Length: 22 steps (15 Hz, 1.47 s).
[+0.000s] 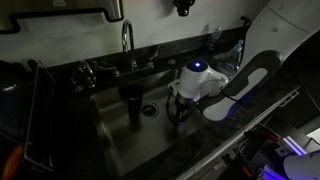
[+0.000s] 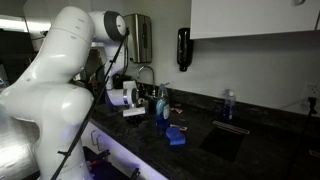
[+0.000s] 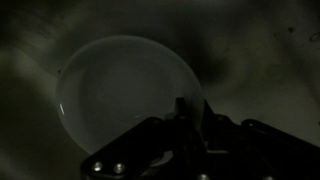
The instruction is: Take the white bowl out of the sink
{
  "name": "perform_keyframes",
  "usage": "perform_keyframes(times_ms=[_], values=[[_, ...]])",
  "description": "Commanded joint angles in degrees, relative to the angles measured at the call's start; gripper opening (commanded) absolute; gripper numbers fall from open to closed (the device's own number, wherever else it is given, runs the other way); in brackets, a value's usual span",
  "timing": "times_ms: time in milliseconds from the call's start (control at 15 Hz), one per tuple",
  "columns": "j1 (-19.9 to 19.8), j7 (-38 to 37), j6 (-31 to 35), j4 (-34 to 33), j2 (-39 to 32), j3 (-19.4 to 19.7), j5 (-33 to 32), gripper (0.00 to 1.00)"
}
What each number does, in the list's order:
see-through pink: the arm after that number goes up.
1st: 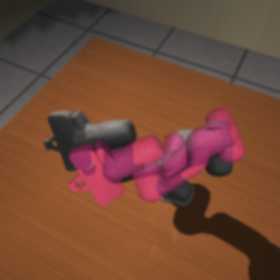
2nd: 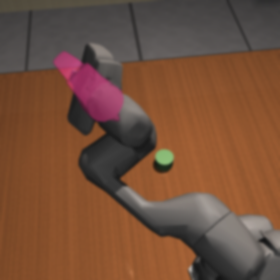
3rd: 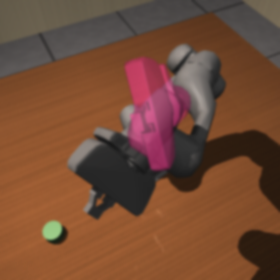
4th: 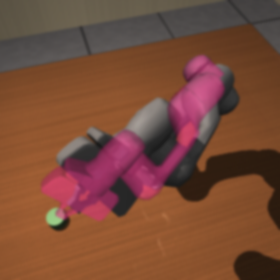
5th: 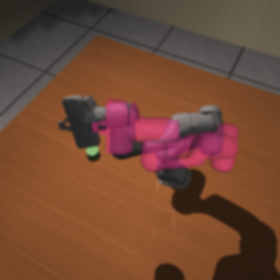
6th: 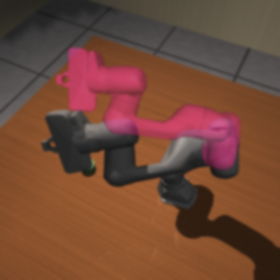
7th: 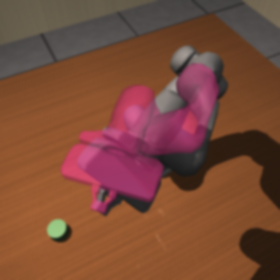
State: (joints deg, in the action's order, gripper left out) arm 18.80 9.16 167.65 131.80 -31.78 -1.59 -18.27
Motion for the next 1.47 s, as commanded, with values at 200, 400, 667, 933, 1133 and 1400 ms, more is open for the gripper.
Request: perform_keyframes(times_ms=[200,400,667,933,1133,1400], values=[[0.07,-0.19,1.63,-3.68,2.56,2.19,-2.5,0.02],[-0.44,0.32,1.37,-6.23,4.58,2.7,-3.33,0.02],[-1.54,1.6,0.29,-9.09,7.8,2.18,-4.31,0.02],[-1.86,1.08,-0.17,-11.18,9.07,4.87,-7.61,0.02],[-1.53,0.69,-0.15,-10.35,10.05,10.09,-8.97,0.02],[-1.53,0.28,-0.85,-9.19,11.08,17.18,-11.43,0.02]])
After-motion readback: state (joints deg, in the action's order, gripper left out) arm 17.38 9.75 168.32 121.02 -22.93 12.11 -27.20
